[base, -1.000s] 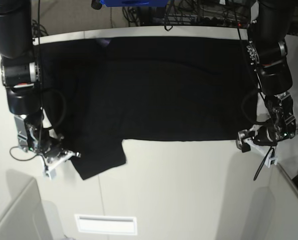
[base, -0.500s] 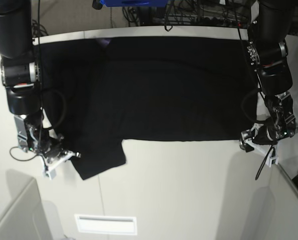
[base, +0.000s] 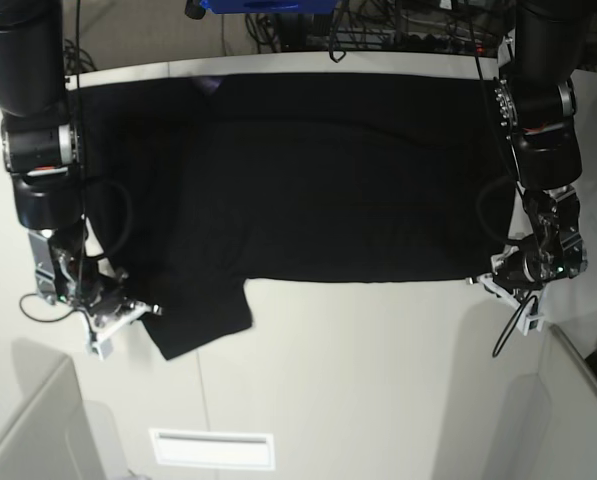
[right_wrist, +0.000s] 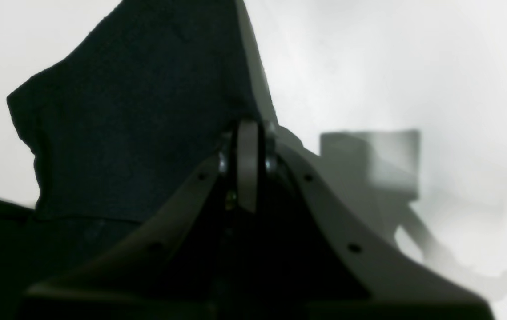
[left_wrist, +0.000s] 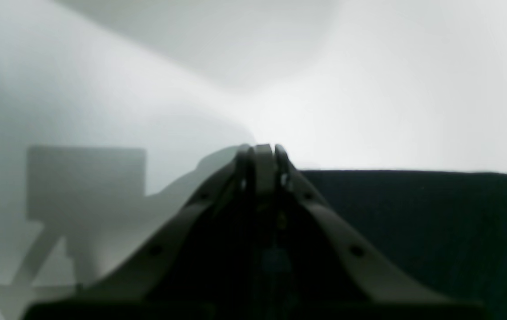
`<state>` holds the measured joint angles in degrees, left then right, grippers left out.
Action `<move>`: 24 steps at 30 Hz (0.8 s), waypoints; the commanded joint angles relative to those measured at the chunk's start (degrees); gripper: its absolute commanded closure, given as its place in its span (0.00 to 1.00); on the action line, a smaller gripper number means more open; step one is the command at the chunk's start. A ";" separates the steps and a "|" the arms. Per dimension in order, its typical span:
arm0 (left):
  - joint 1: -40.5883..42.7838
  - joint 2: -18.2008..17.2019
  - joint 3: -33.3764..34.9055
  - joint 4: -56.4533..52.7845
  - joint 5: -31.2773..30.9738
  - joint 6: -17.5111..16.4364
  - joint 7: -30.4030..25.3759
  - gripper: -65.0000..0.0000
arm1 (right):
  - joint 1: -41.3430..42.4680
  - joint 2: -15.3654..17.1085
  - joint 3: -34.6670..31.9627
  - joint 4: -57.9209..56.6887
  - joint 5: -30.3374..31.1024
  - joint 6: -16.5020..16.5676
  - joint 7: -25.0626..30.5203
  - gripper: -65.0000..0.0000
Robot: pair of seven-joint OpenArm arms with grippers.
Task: Fold the T-shirt properly
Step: 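Lift the shirt's open side and fold it over toward the collar edge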
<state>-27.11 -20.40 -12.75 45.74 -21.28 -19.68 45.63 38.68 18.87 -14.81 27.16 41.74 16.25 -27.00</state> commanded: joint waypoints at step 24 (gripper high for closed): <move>10.63 -0.74 -7.25 26.22 0.40 -0.41 12.44 1.00 | -12.61 6.05 0.79 32.93 0.86 -6.98 0.94 1.00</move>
<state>-14.70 -20.08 -19.73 70.85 -20.38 -19.75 59.20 24.51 23.81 -14.50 59.24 42.24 9.41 -27.38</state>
